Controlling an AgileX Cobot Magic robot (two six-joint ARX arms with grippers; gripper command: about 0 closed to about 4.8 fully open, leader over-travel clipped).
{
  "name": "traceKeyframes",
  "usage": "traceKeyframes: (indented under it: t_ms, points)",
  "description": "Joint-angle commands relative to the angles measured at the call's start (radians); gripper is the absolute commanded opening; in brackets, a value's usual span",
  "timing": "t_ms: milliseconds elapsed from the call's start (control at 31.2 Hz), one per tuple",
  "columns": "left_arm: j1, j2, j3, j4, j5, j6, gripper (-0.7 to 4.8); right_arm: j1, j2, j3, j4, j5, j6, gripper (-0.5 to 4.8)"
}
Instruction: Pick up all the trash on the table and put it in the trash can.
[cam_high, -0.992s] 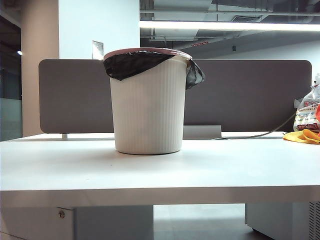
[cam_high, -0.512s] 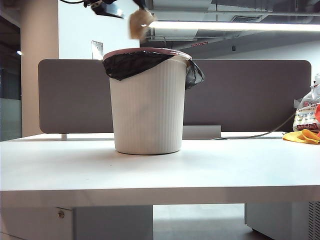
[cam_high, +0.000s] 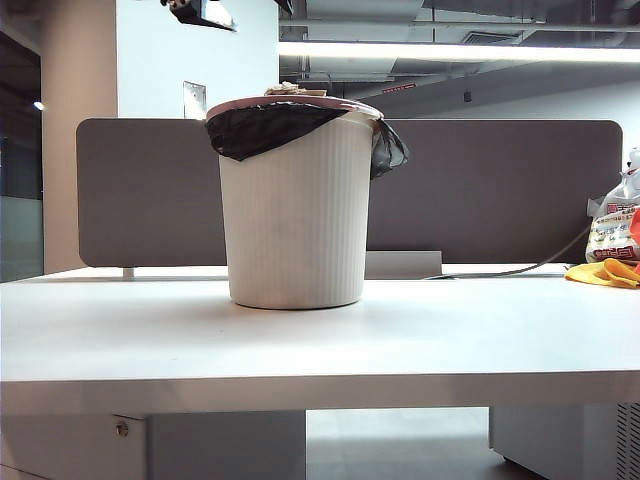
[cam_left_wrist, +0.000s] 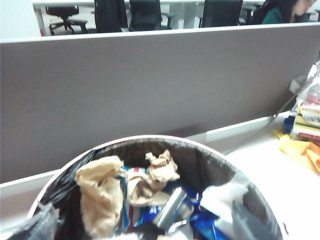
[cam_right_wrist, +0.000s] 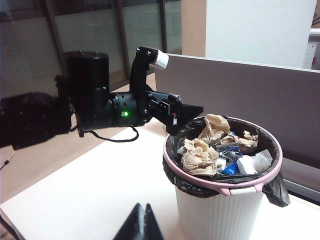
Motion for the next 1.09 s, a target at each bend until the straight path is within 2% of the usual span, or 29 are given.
traceKeyframes:
  t_ms: [32, 96, 128, 160, 192, 320, 448, 576, 672, 800, 928, 1088]
  points:
    - [0.002, -0.095, 0.005, -0.055, 0.008, 0.001, 4.79, 0.001, -0.038, 0.010, -0.027, 0.009, -0.058, -0.05]
    - [0.002, -0.158, 0.005, -0.112, 0.021, -0.001, 4.73, 0.001, -0.057, 0.010, -0.056, 0.010, -0.065, -0.05]
    - [0.002, -0.188, 0.005, -0.147, 0.033, -0.001, 3.42, 0.001, -0.064, 0.010, -0.072, 0.010, -0.065, -0.05]
    - [0.002, -0.228, 0.005, -0.200, 0.051, 0.000, 1.46, 0.001, -0.074, 0.010, -0.094, 0.010, -0.065, -0.05]
    - [0.002, -0.257, 0.005, -0.241, 0.063, 0.000, 0.08, 0.001, -0.084, 0.009, -0.124, 0.010, -0.066, -0.05]
    - [0.002, -0.377, 0.004, -0.442, 0.069, 0.011, -0.06, 0.001, -0.125, 0.004, -0.219, 0.010, -0.104, -0.05]
    - [0.001, -0.509, -0.018, -0.663, 0.068, 0.038, -0.06, 0.001, -0.196, -0.060, -0.240, 0.010, -0.101, -0.05]
    - [0.001, -0.692, -0.123, -0.759, 0.068, 0.038, -0.06, 0.000, -0.317, -0.197, -0.234, 0.063, -0.082, -0.05]
    - [0.001, -0.861, -0.244, -0.745, 0.063, 0.027, -0.06, 0.001, -0.420, -0.340, -0.211, 0.061, -0.036, -0.05]
    - [0.001, -1.102, -0.449, -0.652, 0.064, 0.002, -0.06, 0.001, -0.541, -0.523, -0.139, 0.058, 0.035, -0.05]
    - [0.002, -1.341, -0.698, -0.514, 0.064, -0.001, -0.06, 0.001, -0.624, -0.706, 0.045, 0.047, 0.036, -0.04]
    - [0.002, -1.503, -0.964, -0.396, 0.073, -0.025, -0.06, 0.001, -0.639, -0.900, 0.242, 0.047, 0.036, -0.05]
